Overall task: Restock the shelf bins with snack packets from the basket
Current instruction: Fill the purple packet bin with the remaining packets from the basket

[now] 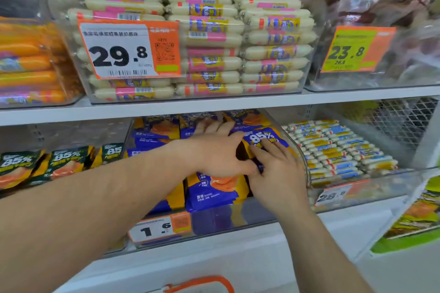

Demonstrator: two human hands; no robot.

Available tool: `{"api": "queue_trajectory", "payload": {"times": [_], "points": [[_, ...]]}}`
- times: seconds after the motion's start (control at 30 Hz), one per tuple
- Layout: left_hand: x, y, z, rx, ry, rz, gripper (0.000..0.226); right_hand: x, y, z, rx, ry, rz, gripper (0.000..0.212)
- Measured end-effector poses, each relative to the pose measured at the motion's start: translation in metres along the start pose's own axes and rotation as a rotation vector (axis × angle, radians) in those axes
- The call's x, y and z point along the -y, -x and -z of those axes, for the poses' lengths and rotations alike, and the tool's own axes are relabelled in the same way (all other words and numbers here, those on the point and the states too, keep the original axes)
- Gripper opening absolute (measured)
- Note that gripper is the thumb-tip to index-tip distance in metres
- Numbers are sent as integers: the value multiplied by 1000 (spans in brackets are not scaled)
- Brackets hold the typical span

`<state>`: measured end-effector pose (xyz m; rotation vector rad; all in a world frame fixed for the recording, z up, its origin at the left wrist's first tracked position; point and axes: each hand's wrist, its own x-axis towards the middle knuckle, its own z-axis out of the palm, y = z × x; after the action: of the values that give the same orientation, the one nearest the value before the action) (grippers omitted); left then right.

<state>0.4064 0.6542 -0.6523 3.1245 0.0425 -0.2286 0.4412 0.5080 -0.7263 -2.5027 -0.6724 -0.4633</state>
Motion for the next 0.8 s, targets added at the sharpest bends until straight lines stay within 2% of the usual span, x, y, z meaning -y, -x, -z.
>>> {"api": "queue_trajectory", "payload": {"times": [0.1, 0.17, 0.33, 0.53, 0.67, 0.8], "points": [[5, 27, -6, 131, -171, -20, 119, 2, -1, 6, 68, 9, -41, 62], [11, 35, -13, 207, -254, -9, 126, 4, -2, 9, 66, -11, -55, 58], [20, 27, -18, 156, -80, 4, 113, 7, -2, 12, 117, 12, -71, 42], [24, 28, -18, 156, -58, -34, 97, 7, -2, 12, 139, 12, -83, 44], [27, 29, -23, 130, -51, -46, 98, 9, -4, 14, 124, -29, -81, 44], [29, 30, -24, 117, -34, -54, 108, 14, -4, 21, 37, -60, -47, 60]]}}
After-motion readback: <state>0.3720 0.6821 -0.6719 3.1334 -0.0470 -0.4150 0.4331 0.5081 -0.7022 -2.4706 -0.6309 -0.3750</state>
